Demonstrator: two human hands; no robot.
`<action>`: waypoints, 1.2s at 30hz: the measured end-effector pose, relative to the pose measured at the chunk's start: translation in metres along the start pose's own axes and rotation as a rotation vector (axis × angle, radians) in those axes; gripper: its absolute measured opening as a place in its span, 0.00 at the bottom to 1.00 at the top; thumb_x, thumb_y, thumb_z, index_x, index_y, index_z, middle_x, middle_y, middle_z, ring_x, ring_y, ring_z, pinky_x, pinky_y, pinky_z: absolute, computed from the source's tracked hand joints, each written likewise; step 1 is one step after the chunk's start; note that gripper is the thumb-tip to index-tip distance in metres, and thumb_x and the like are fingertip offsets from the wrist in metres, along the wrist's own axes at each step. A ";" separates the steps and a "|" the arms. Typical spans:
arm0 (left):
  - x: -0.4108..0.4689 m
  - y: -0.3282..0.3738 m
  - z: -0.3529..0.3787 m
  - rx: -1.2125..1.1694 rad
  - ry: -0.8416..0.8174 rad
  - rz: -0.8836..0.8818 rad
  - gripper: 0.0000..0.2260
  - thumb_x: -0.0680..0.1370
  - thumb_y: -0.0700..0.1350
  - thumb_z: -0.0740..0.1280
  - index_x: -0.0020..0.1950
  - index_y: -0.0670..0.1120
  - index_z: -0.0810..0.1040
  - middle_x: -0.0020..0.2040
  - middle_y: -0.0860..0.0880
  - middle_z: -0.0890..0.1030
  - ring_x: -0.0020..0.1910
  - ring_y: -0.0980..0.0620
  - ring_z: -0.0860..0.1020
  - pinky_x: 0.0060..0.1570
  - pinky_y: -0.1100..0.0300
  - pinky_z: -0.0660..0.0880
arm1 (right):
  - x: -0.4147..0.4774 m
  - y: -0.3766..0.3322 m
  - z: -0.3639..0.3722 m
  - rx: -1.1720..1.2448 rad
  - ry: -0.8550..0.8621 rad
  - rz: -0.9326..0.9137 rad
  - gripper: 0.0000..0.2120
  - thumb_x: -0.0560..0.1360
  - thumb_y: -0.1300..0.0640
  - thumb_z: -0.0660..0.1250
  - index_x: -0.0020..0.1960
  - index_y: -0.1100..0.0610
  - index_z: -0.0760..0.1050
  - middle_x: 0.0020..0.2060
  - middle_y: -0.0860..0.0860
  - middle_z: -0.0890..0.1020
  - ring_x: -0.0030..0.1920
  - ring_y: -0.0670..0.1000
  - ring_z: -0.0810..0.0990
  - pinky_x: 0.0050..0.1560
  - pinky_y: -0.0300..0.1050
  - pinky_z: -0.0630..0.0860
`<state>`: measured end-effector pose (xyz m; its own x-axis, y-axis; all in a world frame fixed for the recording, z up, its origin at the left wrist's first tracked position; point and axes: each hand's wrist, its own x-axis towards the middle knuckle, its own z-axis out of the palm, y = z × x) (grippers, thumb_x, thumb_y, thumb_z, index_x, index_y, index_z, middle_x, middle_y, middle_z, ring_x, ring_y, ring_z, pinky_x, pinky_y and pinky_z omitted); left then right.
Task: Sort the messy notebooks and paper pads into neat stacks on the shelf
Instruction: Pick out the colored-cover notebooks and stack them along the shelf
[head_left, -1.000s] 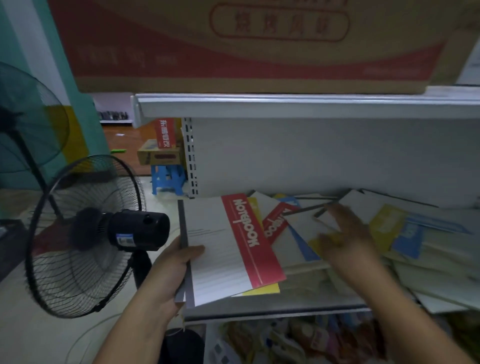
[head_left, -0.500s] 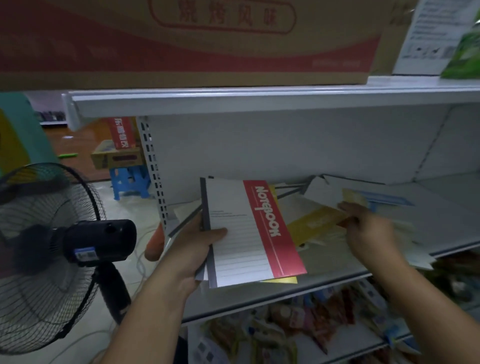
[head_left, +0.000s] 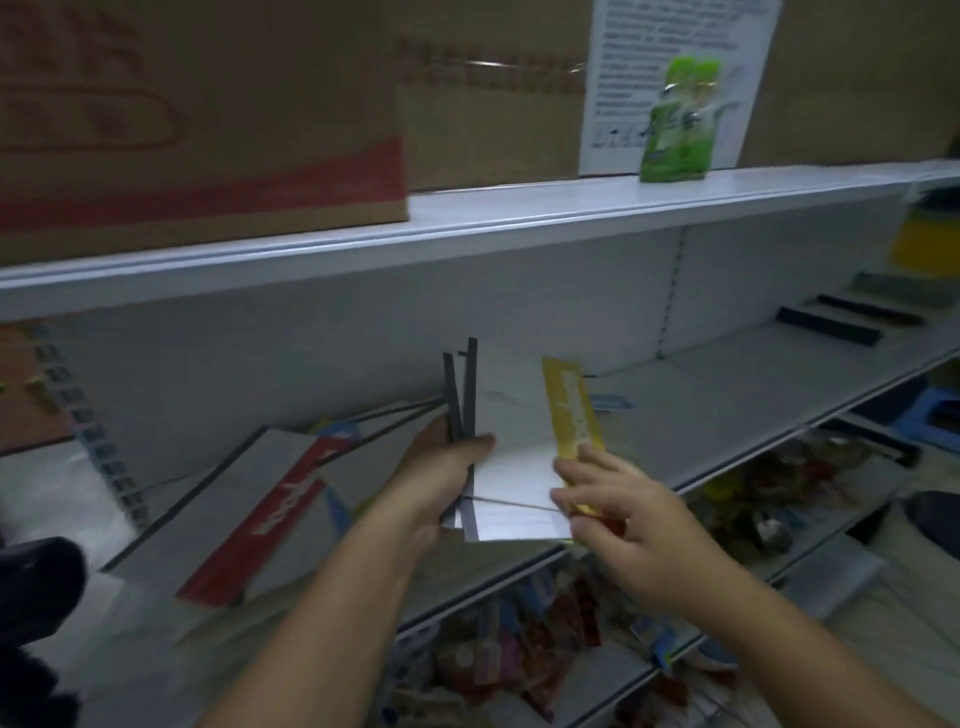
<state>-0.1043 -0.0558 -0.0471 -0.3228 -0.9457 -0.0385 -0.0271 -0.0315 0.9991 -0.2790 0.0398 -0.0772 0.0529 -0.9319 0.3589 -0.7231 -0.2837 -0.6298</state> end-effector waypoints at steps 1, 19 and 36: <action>0.004 -0.001 0.019 0.034 -0.030 -0.016 0.08 0.78 0.38 0.64 0.53 0.49 0.76 0.48 0.49 0.83 0.44 0.51 0.81 0.39 0.60 0.79 | -0.005 0.010 -0.017 0.055 0.070 0.072 0.14 0.74 0.56 0.68 0.58 0.49 0.79 0.63 0.36 0.70 0.69 0.38 0.63 0.66 0.34 0.59; 0.059 -0.039 0.374 -0.167 -0.320 -0.429 0.15 0.82 0.52 0.57 0.55 0.45 0.79 0.46 0.42 0.85 0.43 0.42 0.82 0.38 0.53 0.79 | -0.112 0.227 -0.235 0.822 0.553 0.796 0.18 0.78 0.71 0.56 0.51 0.50 0.76 0.46 0.56 0.84 0.40 0.57 0.82 0.37 0.46 0.78; 0.227 -0.045 0.610 -0.207 -0.400 -0.285 0.10 0.81 0.39 0.61 0.62 0.42 0.73 0.45 0.47 0.80 0.41 0.49 0.79 0.33 0.60 0.74 | -0.036 0.422 -0.403 0.494 0.766 1.002 0.17 0.76 0.66 0.59 0.61 0.53 0.72 0.46 0.54 0.80 0.37 0.54 0.80 0.33 0.43 0.75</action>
<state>-0.7532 -0.0722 -0.1099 -0.6662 -0.6945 -0.2718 0.0075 -0.3707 0.9287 -0.8633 0.0448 -0.0787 -0.8571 -0.4712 -0.2083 0.1051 0.2359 -0.9661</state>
